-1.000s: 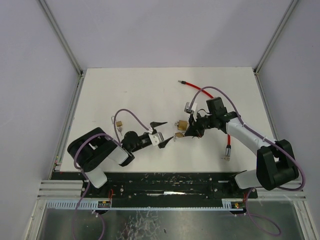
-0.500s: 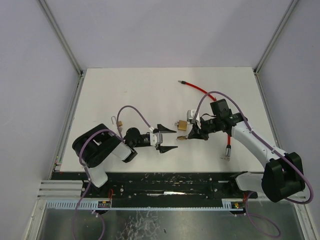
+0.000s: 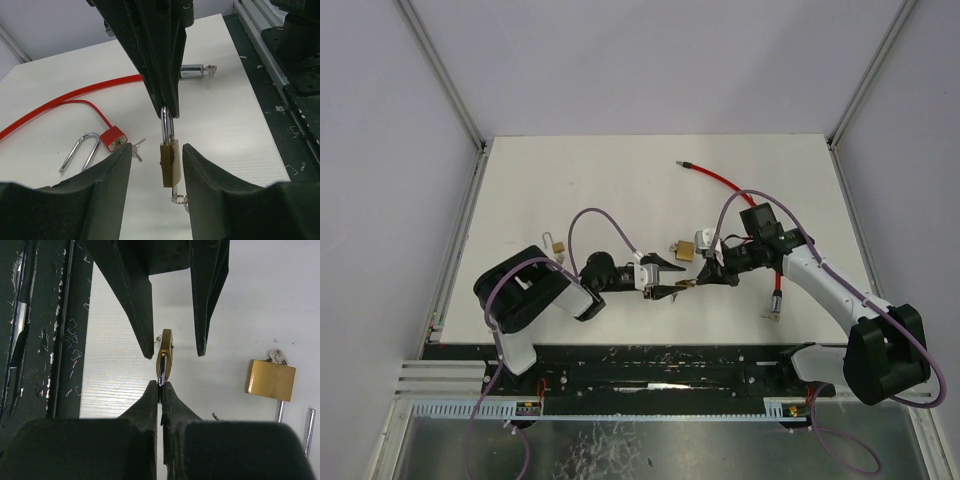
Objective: Lock with the key
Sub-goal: Lock the lock.
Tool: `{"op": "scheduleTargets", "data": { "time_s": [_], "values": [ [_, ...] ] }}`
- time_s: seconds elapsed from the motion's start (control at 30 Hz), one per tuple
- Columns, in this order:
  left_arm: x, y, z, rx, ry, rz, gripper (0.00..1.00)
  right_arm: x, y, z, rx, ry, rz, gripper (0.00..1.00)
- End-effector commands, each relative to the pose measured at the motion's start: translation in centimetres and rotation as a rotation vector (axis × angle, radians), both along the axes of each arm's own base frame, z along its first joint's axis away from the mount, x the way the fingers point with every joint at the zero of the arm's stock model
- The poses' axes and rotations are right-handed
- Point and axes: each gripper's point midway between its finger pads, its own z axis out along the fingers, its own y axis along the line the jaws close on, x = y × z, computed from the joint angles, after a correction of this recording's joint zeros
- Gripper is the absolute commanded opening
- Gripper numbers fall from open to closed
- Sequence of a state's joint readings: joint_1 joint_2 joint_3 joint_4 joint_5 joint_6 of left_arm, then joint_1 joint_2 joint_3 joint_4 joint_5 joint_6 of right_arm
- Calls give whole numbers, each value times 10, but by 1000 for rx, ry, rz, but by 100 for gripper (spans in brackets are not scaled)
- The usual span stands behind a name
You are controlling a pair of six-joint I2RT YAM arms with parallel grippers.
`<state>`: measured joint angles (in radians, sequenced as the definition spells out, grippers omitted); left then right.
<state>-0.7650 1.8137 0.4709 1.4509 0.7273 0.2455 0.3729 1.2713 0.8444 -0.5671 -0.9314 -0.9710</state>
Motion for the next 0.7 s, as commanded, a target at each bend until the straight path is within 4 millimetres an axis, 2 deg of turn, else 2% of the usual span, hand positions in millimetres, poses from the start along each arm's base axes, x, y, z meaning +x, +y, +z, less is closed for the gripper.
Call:
{"op": "scheduleTargets", "data": {
  "time_s": [0.0,0.27,0.67],
  "values": [
    [7,-7,-10,44,-4,21,43,-3,6,15,63,-62,53,0],
    [6,-11,-18,81,5,6,41,-5,6,17,69,-79,61,0],
    [1,-15,-19,95,27,-42,31,-5,4,14,61,-91,65,0]
  ]
}}
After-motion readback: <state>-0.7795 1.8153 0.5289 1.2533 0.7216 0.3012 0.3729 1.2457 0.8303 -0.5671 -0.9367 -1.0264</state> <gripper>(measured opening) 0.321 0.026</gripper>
